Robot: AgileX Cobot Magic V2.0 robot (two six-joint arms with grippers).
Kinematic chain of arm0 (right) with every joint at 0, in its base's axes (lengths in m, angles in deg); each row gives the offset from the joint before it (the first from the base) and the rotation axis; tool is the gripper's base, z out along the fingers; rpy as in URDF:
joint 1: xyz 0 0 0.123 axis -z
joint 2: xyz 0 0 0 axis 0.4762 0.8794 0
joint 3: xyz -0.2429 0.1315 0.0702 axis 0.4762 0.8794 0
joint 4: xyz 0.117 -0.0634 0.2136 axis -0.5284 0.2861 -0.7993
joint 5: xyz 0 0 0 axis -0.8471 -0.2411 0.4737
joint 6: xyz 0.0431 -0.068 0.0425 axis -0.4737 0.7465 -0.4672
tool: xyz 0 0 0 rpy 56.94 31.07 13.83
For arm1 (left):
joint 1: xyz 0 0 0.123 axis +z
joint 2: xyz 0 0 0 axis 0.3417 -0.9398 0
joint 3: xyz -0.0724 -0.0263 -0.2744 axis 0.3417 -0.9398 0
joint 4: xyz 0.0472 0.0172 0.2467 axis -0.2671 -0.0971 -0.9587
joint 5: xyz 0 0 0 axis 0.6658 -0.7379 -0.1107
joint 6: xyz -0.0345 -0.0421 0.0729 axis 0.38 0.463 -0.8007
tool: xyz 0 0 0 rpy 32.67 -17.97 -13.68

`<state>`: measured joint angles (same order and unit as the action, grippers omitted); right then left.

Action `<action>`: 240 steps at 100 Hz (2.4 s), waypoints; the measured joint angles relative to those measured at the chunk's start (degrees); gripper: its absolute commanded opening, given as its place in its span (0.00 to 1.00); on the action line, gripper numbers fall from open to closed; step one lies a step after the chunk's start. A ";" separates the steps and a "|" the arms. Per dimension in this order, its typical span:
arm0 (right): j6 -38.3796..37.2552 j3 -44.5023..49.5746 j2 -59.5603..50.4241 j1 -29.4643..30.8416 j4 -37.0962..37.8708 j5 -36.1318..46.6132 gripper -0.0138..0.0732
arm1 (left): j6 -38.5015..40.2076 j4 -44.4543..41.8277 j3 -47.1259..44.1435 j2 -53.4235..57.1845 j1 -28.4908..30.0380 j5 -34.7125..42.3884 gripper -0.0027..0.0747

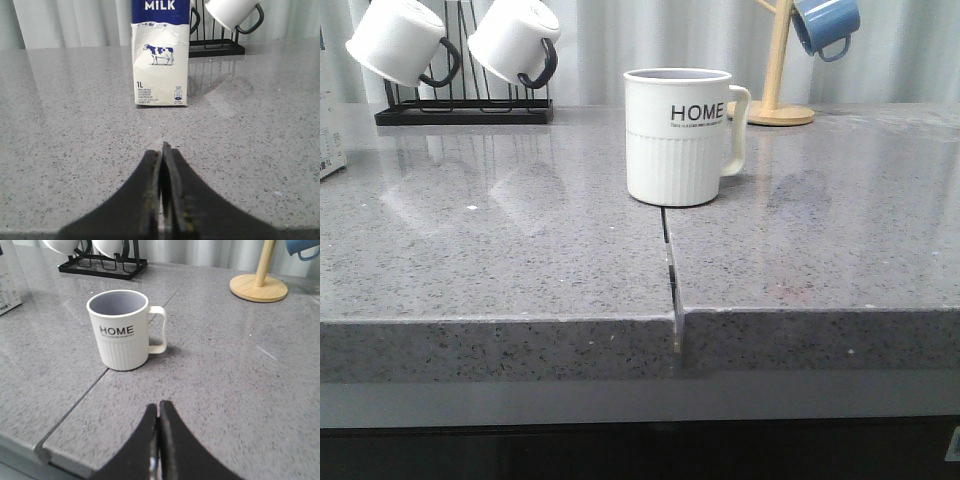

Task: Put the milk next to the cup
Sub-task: 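Reach the left gripper to the milk carton and grasp it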

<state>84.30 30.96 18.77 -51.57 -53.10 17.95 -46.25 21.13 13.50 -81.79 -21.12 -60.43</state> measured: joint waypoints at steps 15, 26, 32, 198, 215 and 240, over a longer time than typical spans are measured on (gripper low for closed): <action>0.00 0.00 -10.46 0.00 0.00 -9.29 0.09 | 0.00 0.00 0.00 0.00 0.00 0.00 0.01; 0.00 0.00 -16.93 0.00 0.00 -14.56 0.09 | 0.00 0.00 0.00 0.00 0.00 0.00 0.01; 0.00 0.00 -19.87 0.00 0.00 -16.48 0.09 | 0.00 0.00 0.00 0.00 0.00 0.00 0.01; 0.00 0.89 -25.19 0.00 0.00 -20.20 0.09 | 0.00 1.80 32.08 -52.36 0.00 10.30 0.86; 0.00 0.89 -25.19 0.00 0.00 -20.20 0.09 | 0.00 2.37 36.62 -59.78 0.00 12.74 0.86; 0.00 0.89 -25.19 0.00 0.00 -20.20 0.09 | 0.00 2.72 43.14 -68.80 0.00 14.48 0.86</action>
<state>84.30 31.86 -6.41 -51.57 -53.10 -2.24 -46.25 23.85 56.64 -150.59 -21.12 -45.95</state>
